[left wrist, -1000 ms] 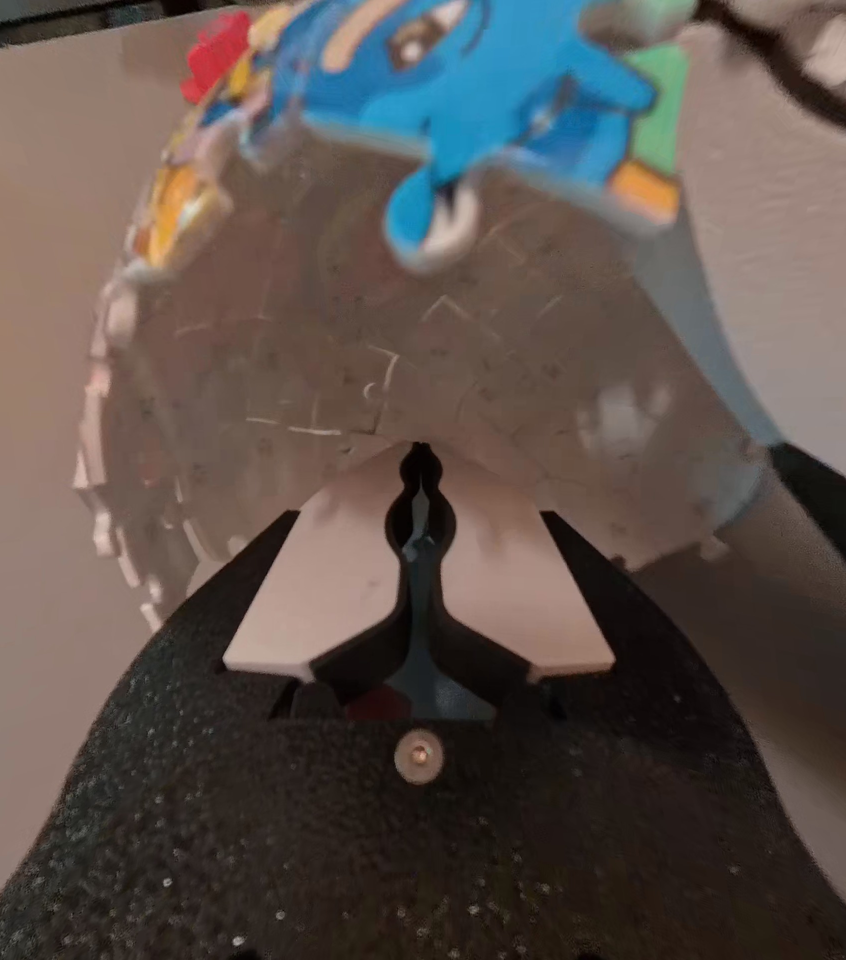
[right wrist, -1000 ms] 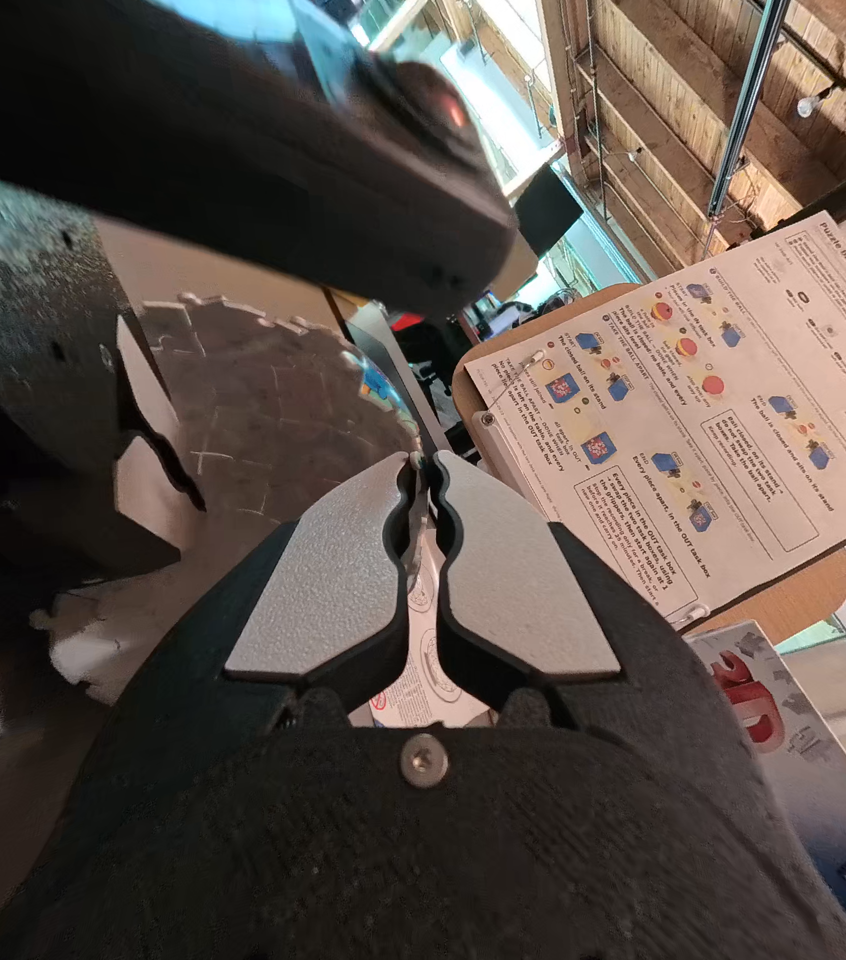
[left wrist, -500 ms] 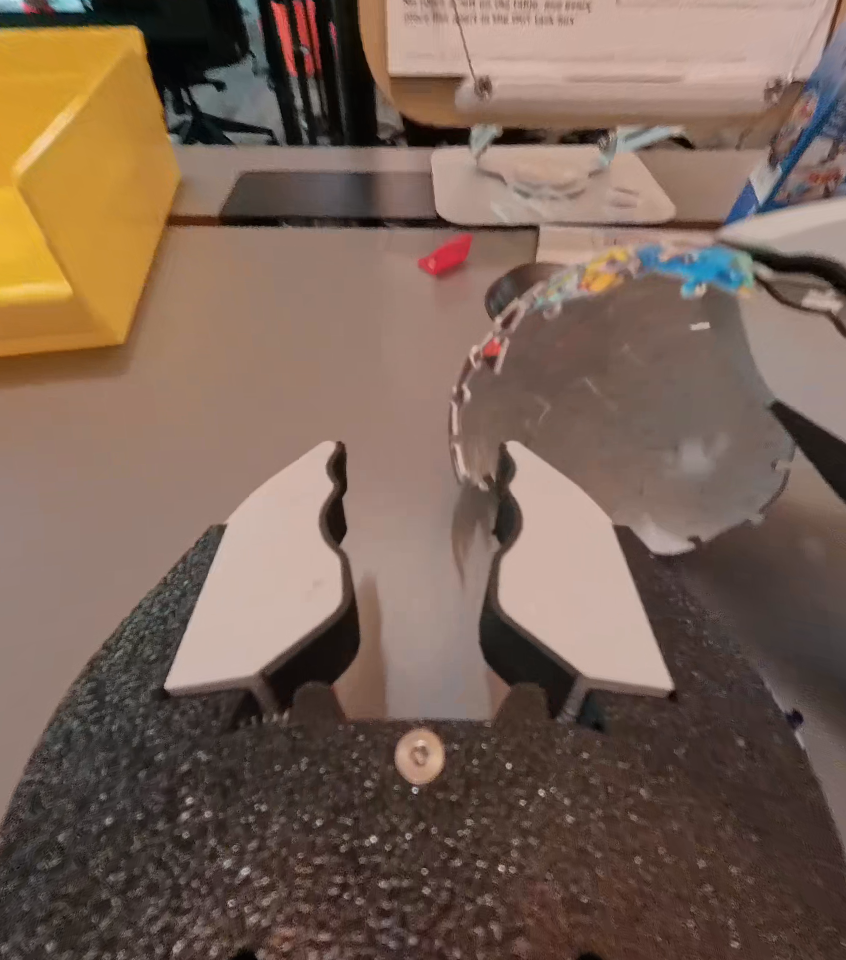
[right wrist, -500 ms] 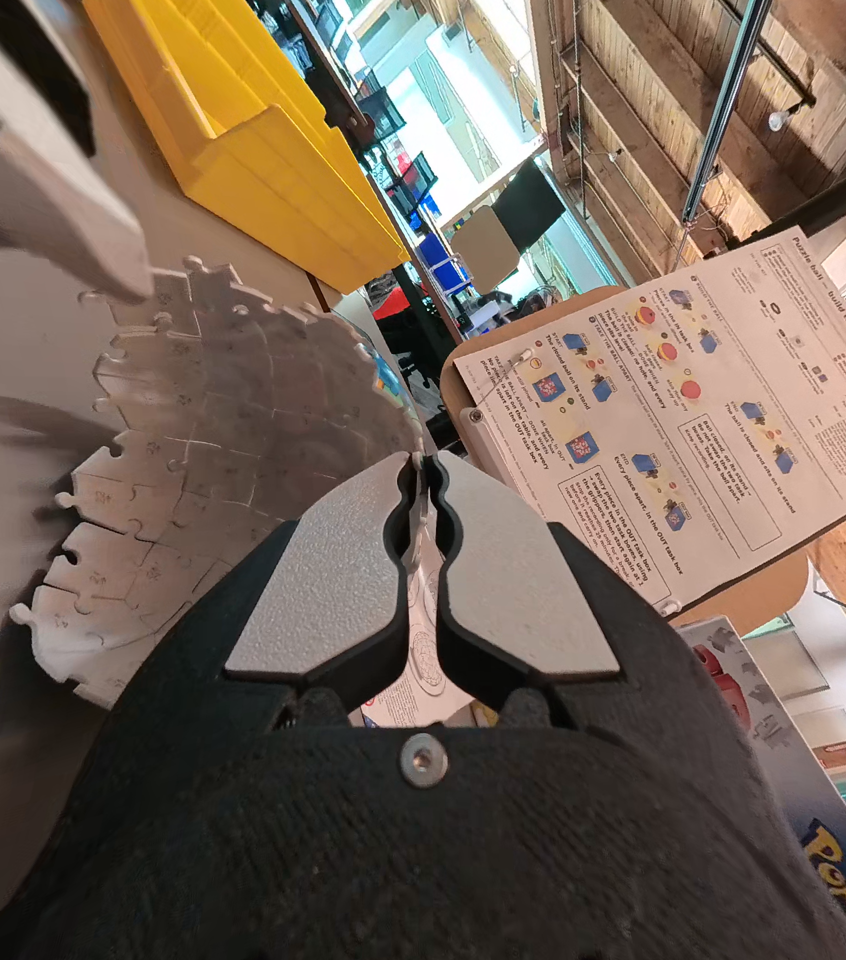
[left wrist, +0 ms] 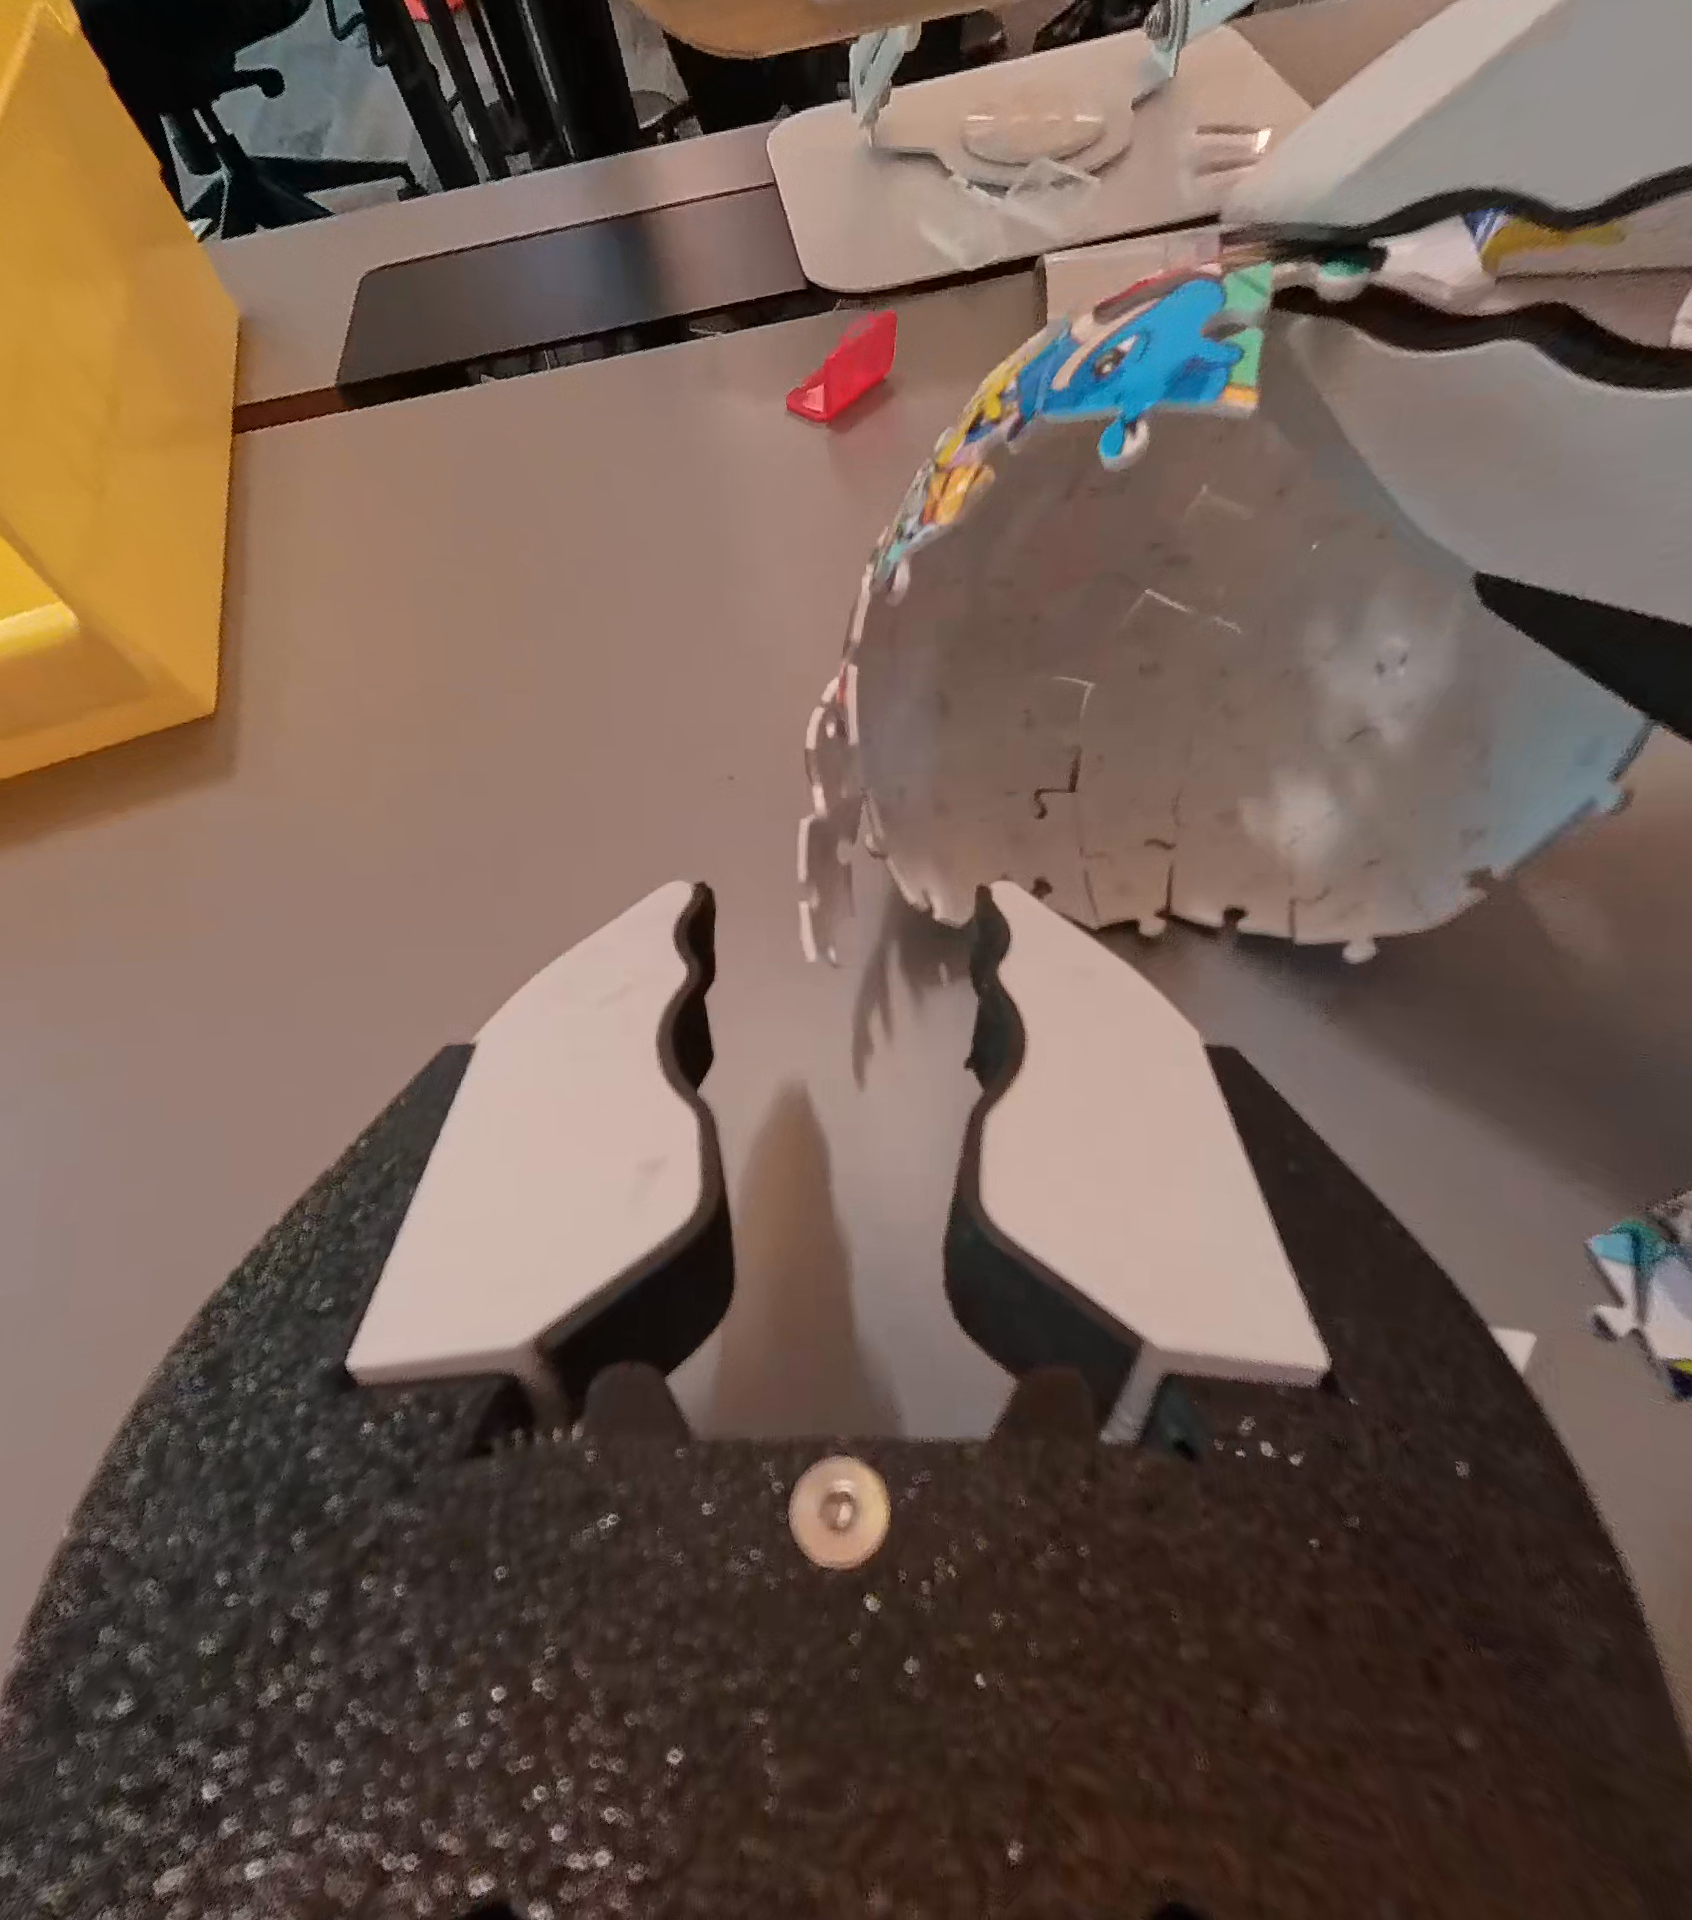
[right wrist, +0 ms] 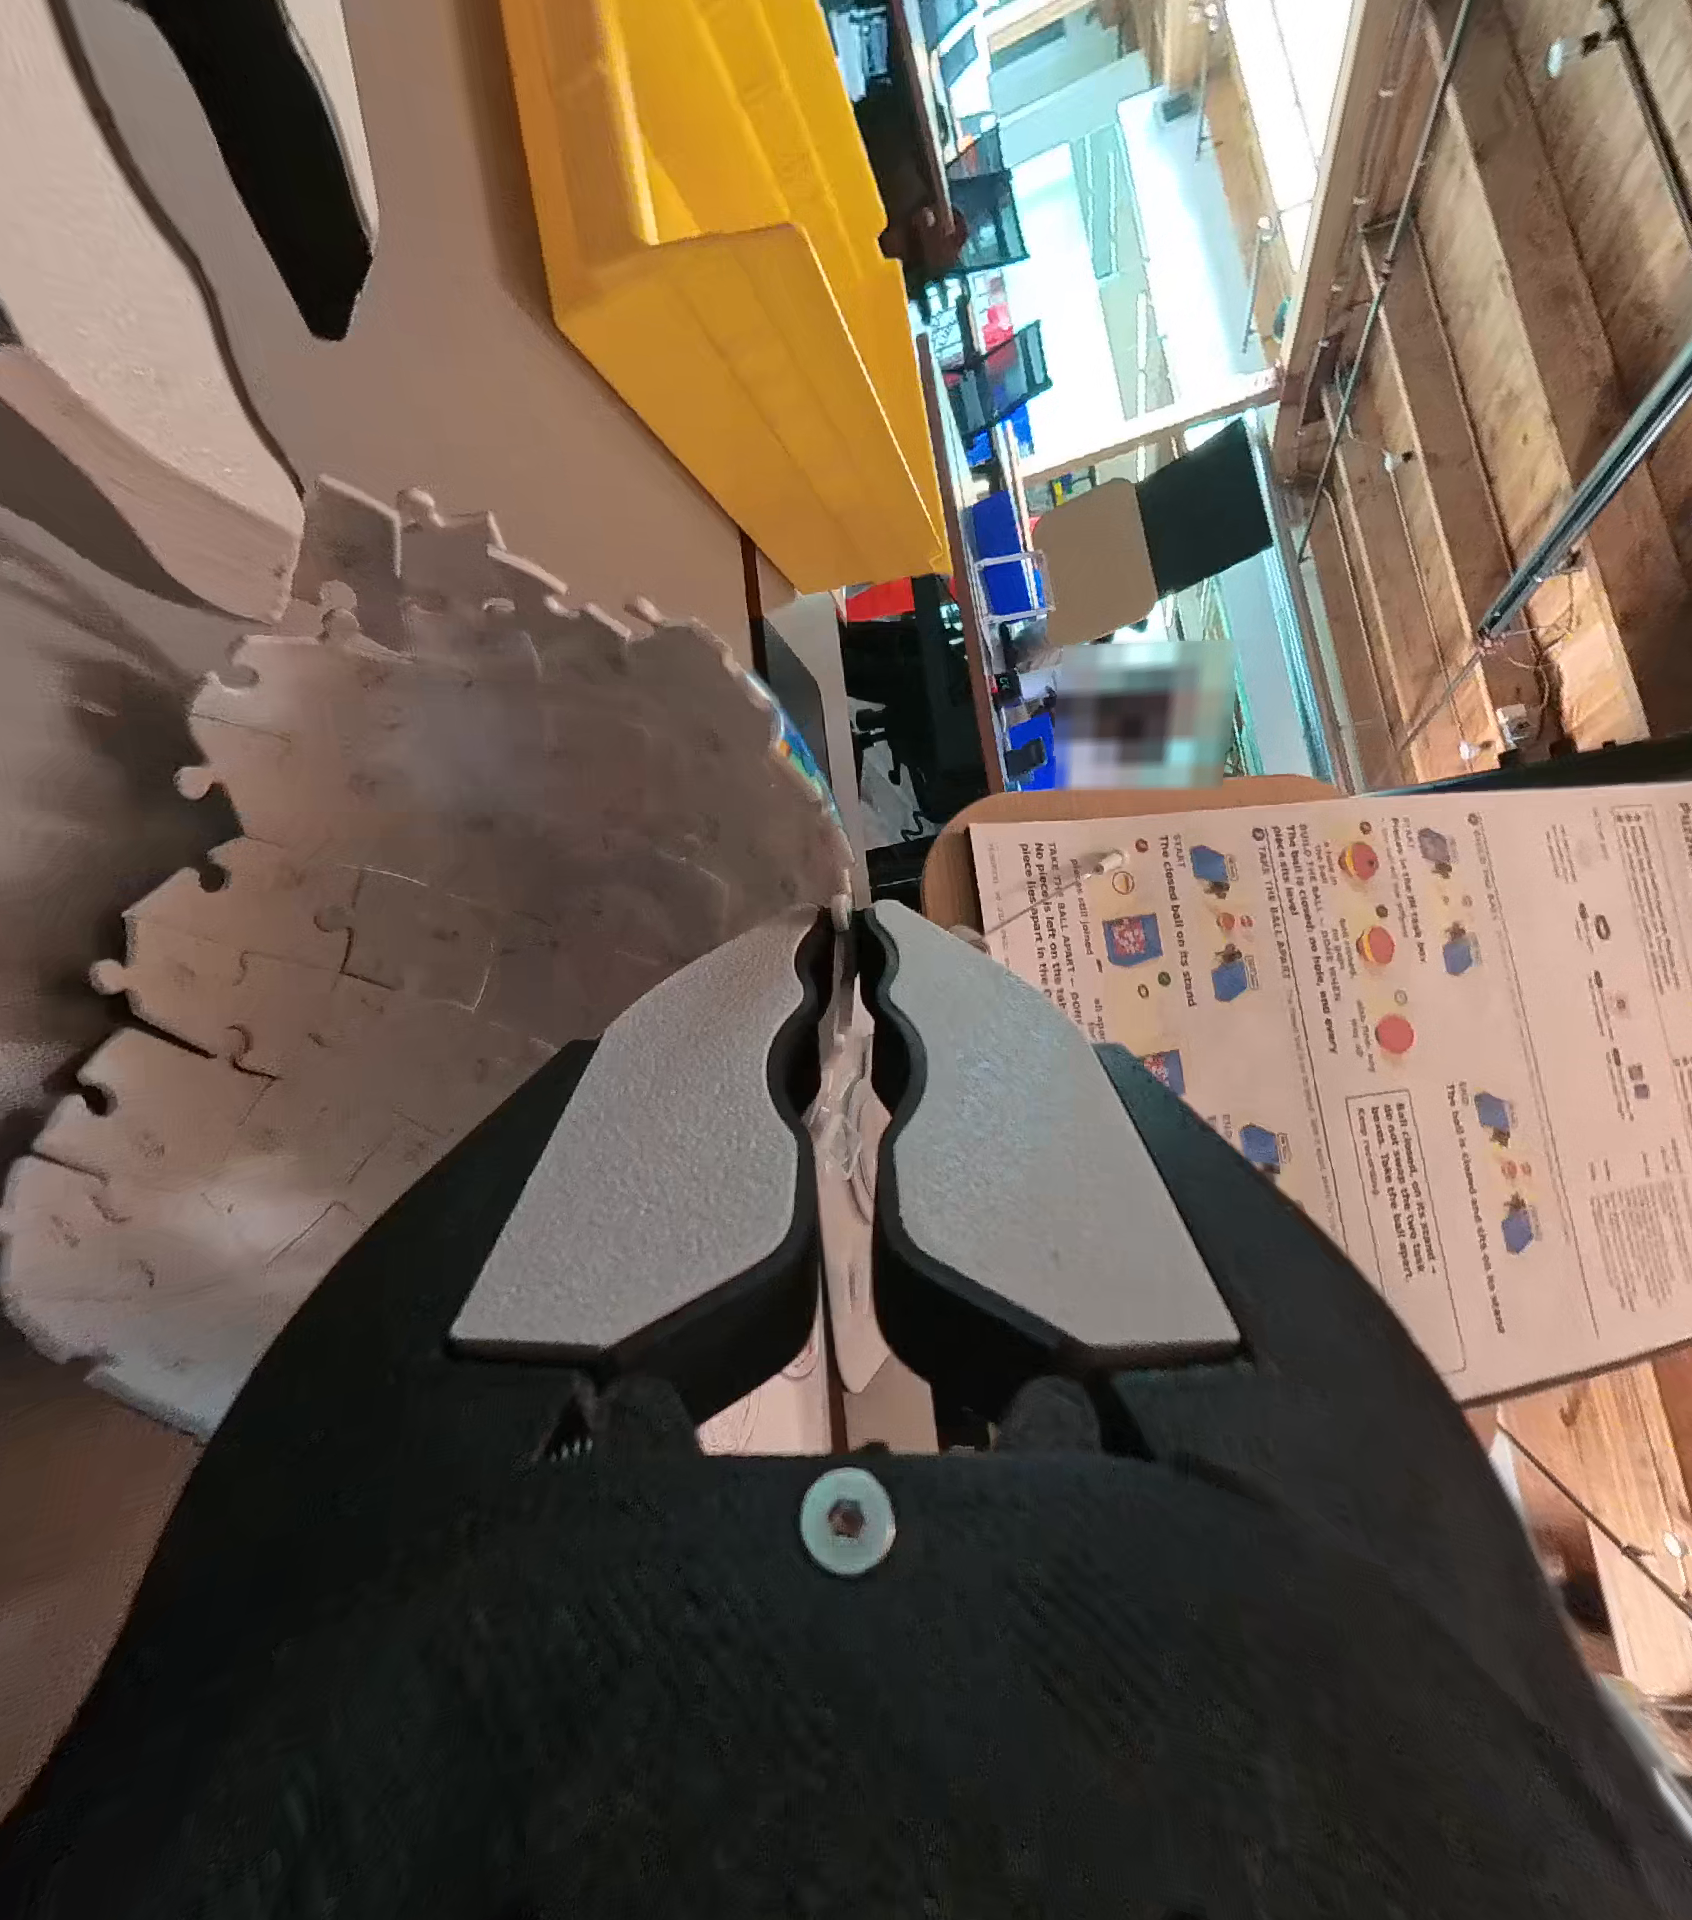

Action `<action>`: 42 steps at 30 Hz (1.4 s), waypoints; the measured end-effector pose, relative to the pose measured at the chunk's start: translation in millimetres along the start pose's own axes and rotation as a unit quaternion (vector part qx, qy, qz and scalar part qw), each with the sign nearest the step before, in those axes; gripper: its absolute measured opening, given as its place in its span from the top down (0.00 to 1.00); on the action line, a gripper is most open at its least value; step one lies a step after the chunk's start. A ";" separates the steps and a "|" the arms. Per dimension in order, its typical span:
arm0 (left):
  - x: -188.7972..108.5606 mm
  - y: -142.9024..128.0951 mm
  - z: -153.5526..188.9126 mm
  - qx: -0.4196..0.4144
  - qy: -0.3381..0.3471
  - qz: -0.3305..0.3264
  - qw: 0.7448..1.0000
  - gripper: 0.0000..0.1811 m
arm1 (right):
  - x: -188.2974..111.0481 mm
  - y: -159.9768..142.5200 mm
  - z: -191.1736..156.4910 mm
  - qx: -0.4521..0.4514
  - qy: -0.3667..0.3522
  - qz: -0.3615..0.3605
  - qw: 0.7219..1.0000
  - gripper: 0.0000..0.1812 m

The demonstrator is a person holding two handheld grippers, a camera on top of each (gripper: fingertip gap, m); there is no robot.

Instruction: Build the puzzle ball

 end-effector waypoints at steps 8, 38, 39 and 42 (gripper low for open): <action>7.8 -1.2 -31.9 -0.019 -0.030 -0.030 0.999 0.77 | 10.0 -0.1 1.7 -0.008 0.047 -0.005 0.999 0.98; 57.3 -14.3 -0.1 -0.196 -0.108 -0.120 0.967 0.94 | 6.5 14.2 -1.7 -0.054 0.036 -0.062 0.996 0.98; 57.5 -14.3 0.4 -0.197 -0.105 -0.118 0.968 0.94 | 6.4 14.6 -1.6 -0.054 0.037 -0.061 0.996 0.98; 57.1 -14.8 0.5 -0.187 -0.100 -0.117 0.970 0.93 | 6.2 15.6 -1.4 -0.056 0.038 -0.059 0.996 0.98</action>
Point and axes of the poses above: each gripper's, where its closed fingertips meet, x out along the fingers, y out of its top, z = x × y across the jaws, the point moved 3 cm from there along -x, back along the fingers, and after that the axes turned 11 degrees about -x, right-handed, at the moved point
